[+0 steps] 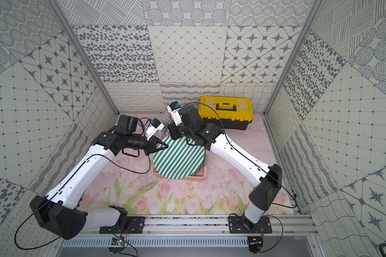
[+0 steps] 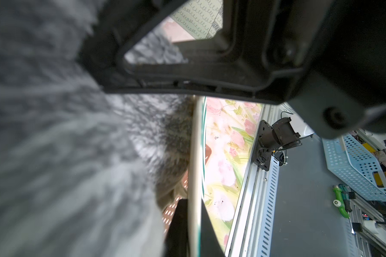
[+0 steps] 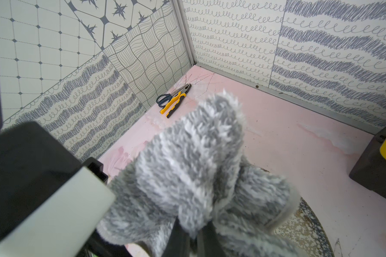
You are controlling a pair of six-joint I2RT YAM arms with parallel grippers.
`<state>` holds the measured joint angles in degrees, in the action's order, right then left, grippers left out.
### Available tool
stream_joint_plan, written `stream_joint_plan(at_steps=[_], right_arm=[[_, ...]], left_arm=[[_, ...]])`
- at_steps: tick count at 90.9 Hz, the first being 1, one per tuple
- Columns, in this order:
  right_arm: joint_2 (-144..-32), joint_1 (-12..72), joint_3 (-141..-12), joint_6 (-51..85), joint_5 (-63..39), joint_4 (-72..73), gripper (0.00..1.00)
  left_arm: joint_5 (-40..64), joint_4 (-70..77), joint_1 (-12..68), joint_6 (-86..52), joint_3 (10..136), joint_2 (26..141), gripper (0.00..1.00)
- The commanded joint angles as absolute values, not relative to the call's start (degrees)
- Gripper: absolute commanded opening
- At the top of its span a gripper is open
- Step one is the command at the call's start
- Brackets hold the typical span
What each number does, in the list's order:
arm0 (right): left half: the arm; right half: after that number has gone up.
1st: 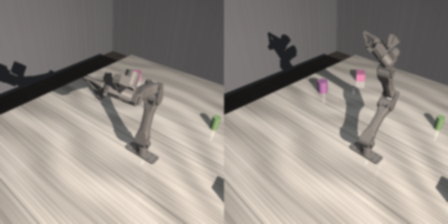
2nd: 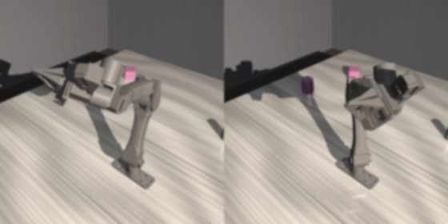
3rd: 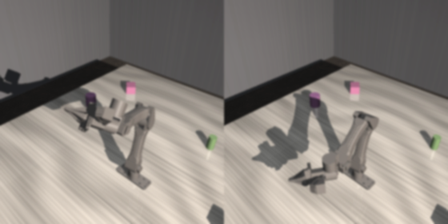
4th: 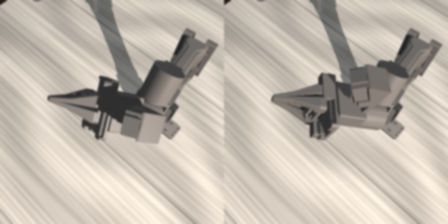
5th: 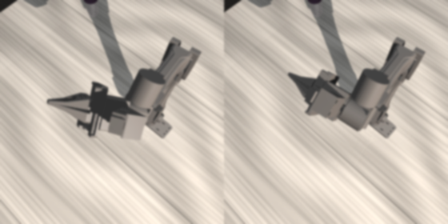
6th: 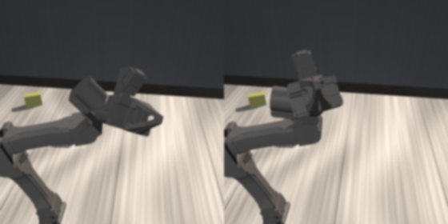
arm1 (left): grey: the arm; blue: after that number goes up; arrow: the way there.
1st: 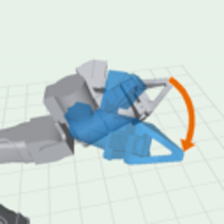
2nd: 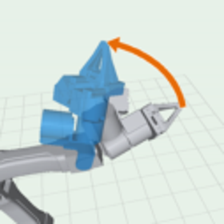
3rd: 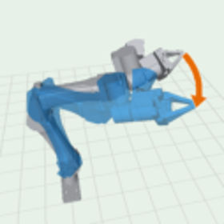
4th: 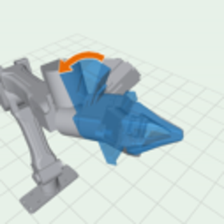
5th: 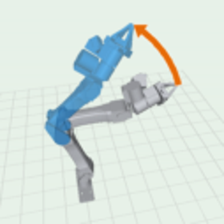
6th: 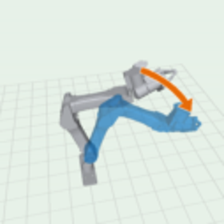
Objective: Wipe the wet plate dry
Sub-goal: Wipe the plate with towel.
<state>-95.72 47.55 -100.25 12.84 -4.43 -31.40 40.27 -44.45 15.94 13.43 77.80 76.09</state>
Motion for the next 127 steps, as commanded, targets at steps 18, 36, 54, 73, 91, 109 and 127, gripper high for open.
stream_joint_plan(at_steps=[18,36,54,73,91,109,127], right_arm=[[-92.63,46.77,-96.97,10.82,-2.68,-31.69,0.00],[-90.33,44.80,-93.79,11.17,-2.83,-31.47,0.00],[-88.06,43.00,-90.24,11.84,-3.25,-30.56,0.00],[-85.39,40.81,-85.77,12.97,-4.23,-29.08,0.00],[-83.42,39.11,-82.40,14.02,-4.89,-27.99,0.00],[-81.98,37.67,-79.97,14.62,-5.09,-27.19,0.00],[-80.95,36.35,-77.92,15.09,-5.94,-26.59,0.00]], left_arm=[[41.33,-36.89,16.13,10.88,79.06,75.79,0.00],[42.06,-36.74,16.11,10.51,79.06,75.67,0.00],[43.38,-37.31,16.01,11.09,79.56,75.73,0.00],[44.45,-37.61,15.50,11.04,80.20,75.99,0.00],[46.00,-37.36,14.92,9.92,81.11,76.19,0.00],[47.35,-36.53,13.83,8.71,81.39,76.32,0.00],[50.62,-34.65,11.63,5.57,81.33,76.20,0.00]])
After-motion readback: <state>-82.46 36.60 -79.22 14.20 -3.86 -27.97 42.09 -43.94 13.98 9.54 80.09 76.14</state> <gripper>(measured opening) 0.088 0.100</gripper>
